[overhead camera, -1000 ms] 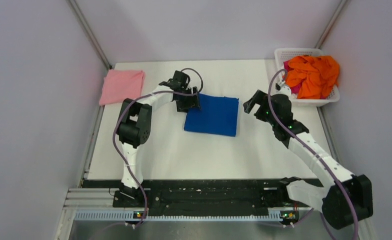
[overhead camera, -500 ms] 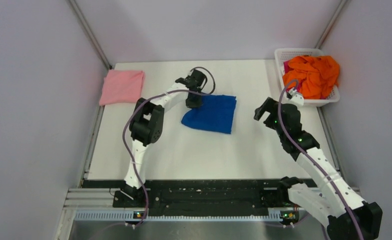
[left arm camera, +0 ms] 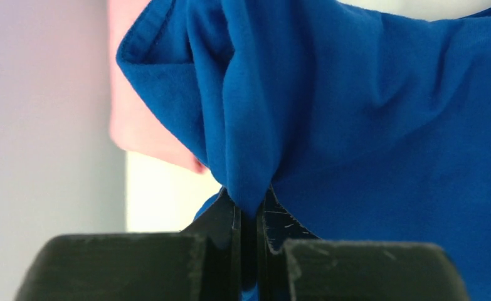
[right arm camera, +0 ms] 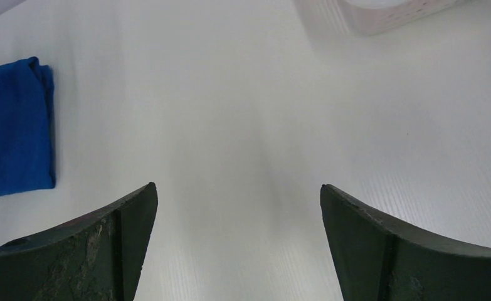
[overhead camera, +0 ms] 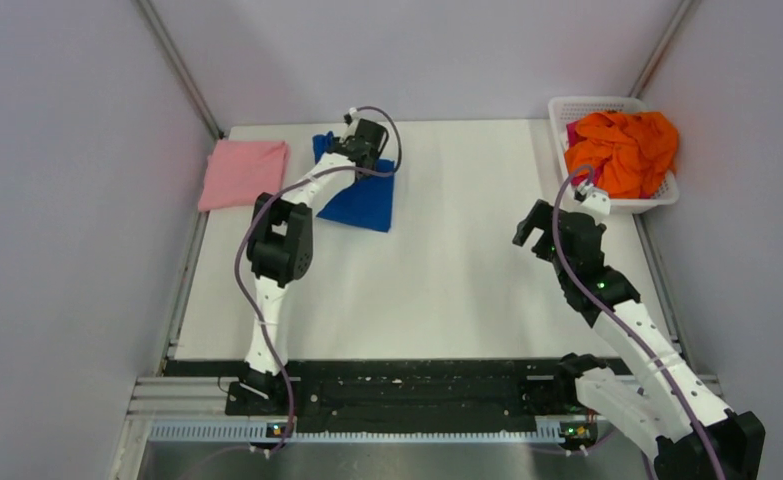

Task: Fold and stack the t-shirts
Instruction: Put the neatly folded tshirt into the corner of the board with the left arm

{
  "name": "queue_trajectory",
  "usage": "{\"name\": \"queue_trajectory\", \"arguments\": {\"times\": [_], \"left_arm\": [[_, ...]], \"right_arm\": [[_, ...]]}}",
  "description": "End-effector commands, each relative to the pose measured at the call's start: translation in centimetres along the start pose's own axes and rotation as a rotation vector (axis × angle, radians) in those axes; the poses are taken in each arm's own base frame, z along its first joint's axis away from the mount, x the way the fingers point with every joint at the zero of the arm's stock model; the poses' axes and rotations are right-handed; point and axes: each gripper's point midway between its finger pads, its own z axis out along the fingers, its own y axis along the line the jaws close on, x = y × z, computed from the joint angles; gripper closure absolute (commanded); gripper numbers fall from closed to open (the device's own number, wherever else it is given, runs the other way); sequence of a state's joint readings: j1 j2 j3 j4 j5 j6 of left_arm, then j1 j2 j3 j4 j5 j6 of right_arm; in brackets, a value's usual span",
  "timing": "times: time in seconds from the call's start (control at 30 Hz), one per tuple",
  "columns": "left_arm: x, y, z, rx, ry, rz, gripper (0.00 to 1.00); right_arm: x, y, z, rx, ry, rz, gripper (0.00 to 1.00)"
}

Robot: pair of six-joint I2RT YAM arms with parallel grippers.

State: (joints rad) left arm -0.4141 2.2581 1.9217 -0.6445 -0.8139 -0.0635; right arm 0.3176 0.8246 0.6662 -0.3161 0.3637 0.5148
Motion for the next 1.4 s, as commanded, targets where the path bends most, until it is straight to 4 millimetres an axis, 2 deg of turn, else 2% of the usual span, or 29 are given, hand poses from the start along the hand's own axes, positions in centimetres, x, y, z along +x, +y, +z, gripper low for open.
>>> {"name": "queue_trajectory", "arguments": {"times": [0.0,0.27,0.5,0.97,1.37], "left_arm": [[-5.7,9.7,-1.0,-0.22,-0.147,0.005,1.0],[-9.5,15.5,-0.7,-0.262,-0.263,0.031,1.0],[-10.1,18.5,-0.6,-0.262,-0.282,0.052,1.0],[-11.8,21.8,-3.2,-0.205,-0.331,-0.007,1.0],[-10.9,23.8,-3.0,-0.221,-0.286,-0.069,1.0]], "right_arm": [[-0.6,-0.9,-0.1,0.036,-0.032,-0.023,0.01],[-0.6,-1.3,0.0,0.057,-0.038,-0.034,0.01],[-0.4,-1.4,0.2,0.065,-0.03,-0.037,0.01],[0.0,-1.2,0.5,0.059,-0.015,-0.039,0.01],[0.4,-1.1,0.8,0.054,-0.009,-0.03,0.01]]}}
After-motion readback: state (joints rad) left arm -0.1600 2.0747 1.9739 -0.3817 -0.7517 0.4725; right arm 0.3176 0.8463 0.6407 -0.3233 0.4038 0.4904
